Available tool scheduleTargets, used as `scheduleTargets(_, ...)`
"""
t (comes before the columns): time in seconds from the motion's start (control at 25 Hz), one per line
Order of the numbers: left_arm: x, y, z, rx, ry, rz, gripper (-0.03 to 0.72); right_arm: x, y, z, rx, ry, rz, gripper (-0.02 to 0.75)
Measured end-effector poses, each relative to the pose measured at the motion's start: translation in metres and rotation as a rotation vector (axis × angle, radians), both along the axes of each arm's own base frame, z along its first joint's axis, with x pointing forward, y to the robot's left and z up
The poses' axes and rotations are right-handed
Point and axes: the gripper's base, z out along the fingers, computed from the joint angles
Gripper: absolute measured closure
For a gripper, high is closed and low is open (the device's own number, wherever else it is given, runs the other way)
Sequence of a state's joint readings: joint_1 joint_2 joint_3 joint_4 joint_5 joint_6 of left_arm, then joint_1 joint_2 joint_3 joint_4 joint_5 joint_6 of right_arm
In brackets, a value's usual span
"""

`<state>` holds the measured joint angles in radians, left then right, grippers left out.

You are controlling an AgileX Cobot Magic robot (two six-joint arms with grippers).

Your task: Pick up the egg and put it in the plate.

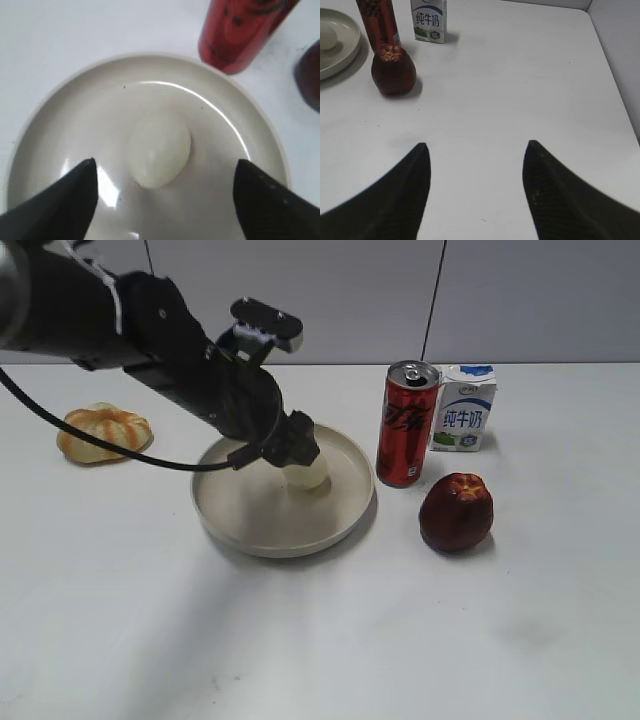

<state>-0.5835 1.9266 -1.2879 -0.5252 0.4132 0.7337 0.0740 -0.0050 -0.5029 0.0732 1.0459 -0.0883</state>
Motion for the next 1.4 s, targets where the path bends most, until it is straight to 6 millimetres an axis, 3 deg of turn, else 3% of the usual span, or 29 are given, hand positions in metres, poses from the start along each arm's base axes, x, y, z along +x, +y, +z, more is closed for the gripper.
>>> scheduleTargets(0.12, -0.005, 0.016, 0.032, -0.034, 0.004, 0.012, 0.104, 0.000, 0.000, 0.000, 0.000, 0.000, 0.000, 0.290)
scheduleTargets(0.28, -0.002, 0.061, 0.055, -0.070, 0.153, 0.149, 0.127, 0.000, 0.000, 0.000, 0.000, 0.000, 0.000, 0.290)
scheduleTargets(0.44, 0.005, 0.122, 0.055, -0.025, 0.339, 0.338, 0.129, 0.000, 0.000, 0.000, 0.000, 0.000, 0.000, 0.290)
scheduleTargets(0.6, -0.002, 0.172, 0.047, 0.177, 0.500, 0.459, 0.130, 0.000, 0.000, 0.000, 0.000, 0.000, 0.000, 0.290)
scheduleTargets(0.72, -0.010, 0.198, 0.046, 0.300, 0.579, 0.542, 0.130, 0.000, 0.000, 0.000, 0.000, 0.000, 0.000, 0.290)
scheduleTargets(0.88, -0.019, 0.222, 0.058, 0.253, 0.592, 0.638, 0.131, 0.000, 0.000, 0.000, 0.000, 0.000, 0.000, 0.290)
scheduleTargets(1.0, -0.046, 0.238, 0.068, 0.217, 0.593, 0.696, 0.131, 0.000, 0.000, 0.000, 0.000, 0.000, 0.000, 0.290)
scheduleTargets(1.12, -0.093, 0.248, 0.071, 0.196, 0.575, 0.745, 0.131, 0.000, 0.000, 0.000, 0.000, 0.000, 0.000, 0.290)
scheduleTargets(1.4, -0.193, 0.243, 0.074, 0.099, 0.309, 0.789, 0.131, 0.000, 0.000, 0.000, 0.000, 0.000, 0.000, 0.290)
